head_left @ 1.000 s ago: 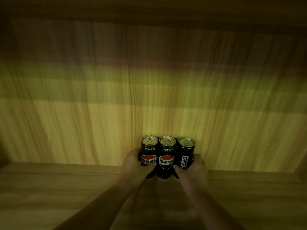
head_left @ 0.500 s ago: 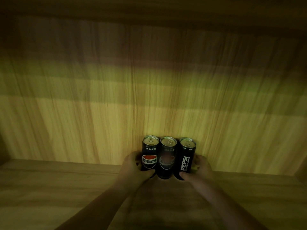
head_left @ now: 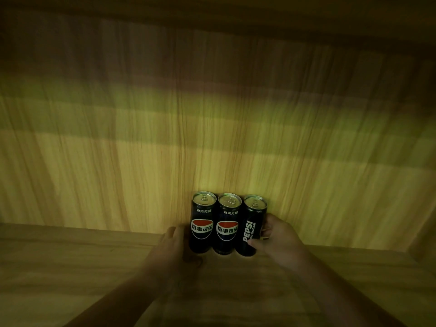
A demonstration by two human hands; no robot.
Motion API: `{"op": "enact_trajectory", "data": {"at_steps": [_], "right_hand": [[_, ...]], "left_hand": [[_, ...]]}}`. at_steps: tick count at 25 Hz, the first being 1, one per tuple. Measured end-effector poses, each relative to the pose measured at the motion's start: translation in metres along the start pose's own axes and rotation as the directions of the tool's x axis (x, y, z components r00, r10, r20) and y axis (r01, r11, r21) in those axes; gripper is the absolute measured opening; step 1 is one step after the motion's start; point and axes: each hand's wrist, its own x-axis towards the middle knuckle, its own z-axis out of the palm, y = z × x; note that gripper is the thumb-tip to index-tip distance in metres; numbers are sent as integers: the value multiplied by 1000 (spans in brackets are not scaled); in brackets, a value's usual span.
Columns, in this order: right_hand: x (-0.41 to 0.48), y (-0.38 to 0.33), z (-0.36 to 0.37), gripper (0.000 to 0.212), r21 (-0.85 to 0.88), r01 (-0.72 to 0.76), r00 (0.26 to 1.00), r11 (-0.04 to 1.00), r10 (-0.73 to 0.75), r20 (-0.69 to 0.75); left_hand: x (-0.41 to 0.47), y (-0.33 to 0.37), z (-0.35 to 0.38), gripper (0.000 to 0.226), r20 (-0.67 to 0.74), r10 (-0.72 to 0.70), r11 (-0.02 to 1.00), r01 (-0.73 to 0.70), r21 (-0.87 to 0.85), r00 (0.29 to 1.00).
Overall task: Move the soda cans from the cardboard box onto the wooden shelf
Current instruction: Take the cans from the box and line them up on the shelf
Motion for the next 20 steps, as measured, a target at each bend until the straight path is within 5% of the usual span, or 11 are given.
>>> {"op": "enact_trajectory", "data": {"at_steps": [4,11,20], "right_hand": [[-5,-3,5,41,-30,2,998,1000,-4,-62],[-16,-10,40,47,72,-69,938,995,89,-334],[-21,-21,64,56,61,-152,855,987,162,-493]], "left_hand": [[2,-6,1,85,-8,23,969,-20,244,1000],[-1,-8,1,72,-12,43,955,-37,296,999],[-5,-10,4,84,10,5,904,-9,427,1000]]}}
